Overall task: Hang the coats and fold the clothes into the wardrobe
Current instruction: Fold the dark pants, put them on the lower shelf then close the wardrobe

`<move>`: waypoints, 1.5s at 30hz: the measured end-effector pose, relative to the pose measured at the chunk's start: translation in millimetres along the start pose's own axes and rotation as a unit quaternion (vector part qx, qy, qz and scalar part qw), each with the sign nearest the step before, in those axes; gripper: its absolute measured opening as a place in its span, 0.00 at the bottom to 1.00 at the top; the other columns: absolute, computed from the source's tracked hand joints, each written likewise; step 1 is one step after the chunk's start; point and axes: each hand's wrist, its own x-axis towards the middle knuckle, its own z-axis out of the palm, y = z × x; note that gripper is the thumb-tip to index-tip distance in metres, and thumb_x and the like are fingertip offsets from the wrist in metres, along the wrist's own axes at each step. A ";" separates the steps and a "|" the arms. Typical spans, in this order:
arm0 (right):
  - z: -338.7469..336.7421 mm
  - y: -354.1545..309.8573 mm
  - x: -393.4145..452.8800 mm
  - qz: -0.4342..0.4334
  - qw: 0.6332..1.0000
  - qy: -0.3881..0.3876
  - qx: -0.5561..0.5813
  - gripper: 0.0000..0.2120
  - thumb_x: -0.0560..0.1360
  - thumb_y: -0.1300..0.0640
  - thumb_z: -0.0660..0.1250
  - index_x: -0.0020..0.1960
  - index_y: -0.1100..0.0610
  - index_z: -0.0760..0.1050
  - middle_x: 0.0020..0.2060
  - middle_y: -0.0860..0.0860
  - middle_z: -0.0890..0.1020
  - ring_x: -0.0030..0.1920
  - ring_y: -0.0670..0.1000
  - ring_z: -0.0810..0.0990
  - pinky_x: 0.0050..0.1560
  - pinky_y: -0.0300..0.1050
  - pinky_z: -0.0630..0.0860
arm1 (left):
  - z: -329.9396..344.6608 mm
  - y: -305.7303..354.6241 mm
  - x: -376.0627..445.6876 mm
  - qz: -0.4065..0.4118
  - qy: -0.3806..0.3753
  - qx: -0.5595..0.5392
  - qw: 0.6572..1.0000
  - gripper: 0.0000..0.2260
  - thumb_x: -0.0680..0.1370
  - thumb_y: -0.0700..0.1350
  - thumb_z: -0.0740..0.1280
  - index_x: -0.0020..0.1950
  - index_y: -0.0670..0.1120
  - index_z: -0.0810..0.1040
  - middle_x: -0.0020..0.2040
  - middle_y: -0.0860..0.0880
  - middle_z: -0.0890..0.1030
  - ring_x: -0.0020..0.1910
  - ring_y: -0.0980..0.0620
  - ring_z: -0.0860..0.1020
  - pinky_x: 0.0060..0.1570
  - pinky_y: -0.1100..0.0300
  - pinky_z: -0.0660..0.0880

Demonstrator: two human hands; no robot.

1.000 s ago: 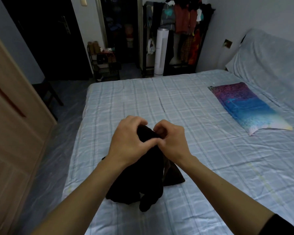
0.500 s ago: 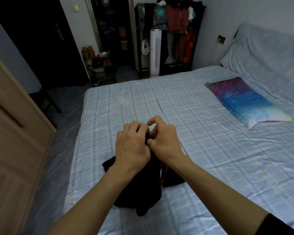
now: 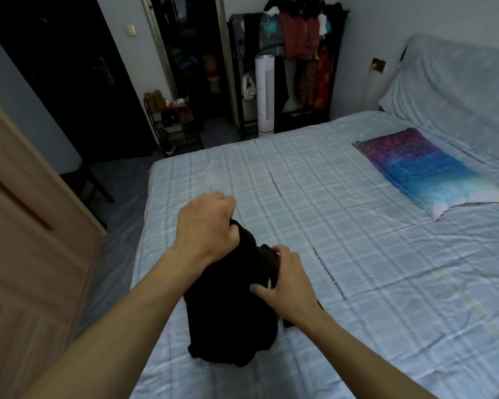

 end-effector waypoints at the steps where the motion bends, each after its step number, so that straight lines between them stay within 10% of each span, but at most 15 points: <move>1: 5.4 7.5 -2.5 0.017 1.000 -0.014 -0.005 0.41 0.63 0.38 0.75 0.70 0.47 0.61 0.59 0.48 0.69 0.55 0.49 0.76 0.52 0.48 0.79 | -4.9 -5.8 2.8 -0.014 0.005 -0.001 1.000 0.06 0.67 0.44 0.68 0.35 0.45 0.72 0.33 0.51 0.73 0.32 0.49 0.72 0.30 0.56 0.70; 8: 22.5 20.5 11.4 0.056 0.991 -0.096 -0.077 0.15 0.69 0.59 0.70 0.51 0.50 0.68 0.46 0.50 0.77 0.42 0.48 0.78 0.40 0.42 0.77 | -30.8 -50.1 -0.7 -0.071 0.048 0.005 0.996 0.07 0.66 0.43 0.68 0.34 0.47 0.70 0.33 0.52 0.72 0.32 0.47 0.72 0.32 0.54 0.72; 14: -2.7 7.7 43.4 0.013 0.997 -0.003 -0.073 0.11 0.67 0.67 0.64 0.45 0.57 0.80 0.37 0.50 0.82 0.39 0.50 0.80 0.41 0.47 0.79 | -27.0 -99.7 -38.3 -0.136 0.043 -0.002 0.990 0.04 0.67 0.41 0.68 0.39 0.50 0.75 0.37 0.53 0.76 0.40 0.50 0.73 0.35 0.55 0.70; 22: -49.3 -40.7 76.2 -0.056 0.994 0.047 -0.084 0.16 0.65 0.69 0.64 0.47 0.57 0.83 0.40 0.52 0.85 0.40 0.50 0.80 0.39 0.39 0.74 | 16.0 -122.7 -88.6 -0.121 -0.287 -0.010 0.950 0.16 0.70 0.39 0.65 0.54 0.55 0.77 0.51 0.52 0.80 0.51 0.49 0.79 0.42 0.56 0.74; 36: -75.0 -47.8 37.6 -0.077 0.984 0.096 -0.131 0.15 0.64 0.71 0.64 0.44 0.58 0.82 0.37 0.52 0.84 0.38 0.49 0.81 0.37 0.36 0.75 | 28.5 -107.8 -109.4 -0.126 -0.208 -0.148 0.959 0.13 0.71 0.39 0.65 0.51 0.50 0.83 0.49 0.49 0.83 0.48 0.48 0.81 0.44 0.57 0.76; 45: -79.1 -23.1 -11.1 -0.124 0.951 0.169 -0.226 0.09 0.68 0.69 0.69 0.44 0.57 0.76 0.40 0.52 0.73 0.38 0.54 0.74 0.34 0.48 0.70 | -30.0 -103.3 -101.3 -0.041 0.024 -0.117 0.992 0.12 0.68 0.33 0.69 0.48 0.44 0.83 0.44 0.44 0.81 0.46 0.42 0.78 0.46 0.49 0.77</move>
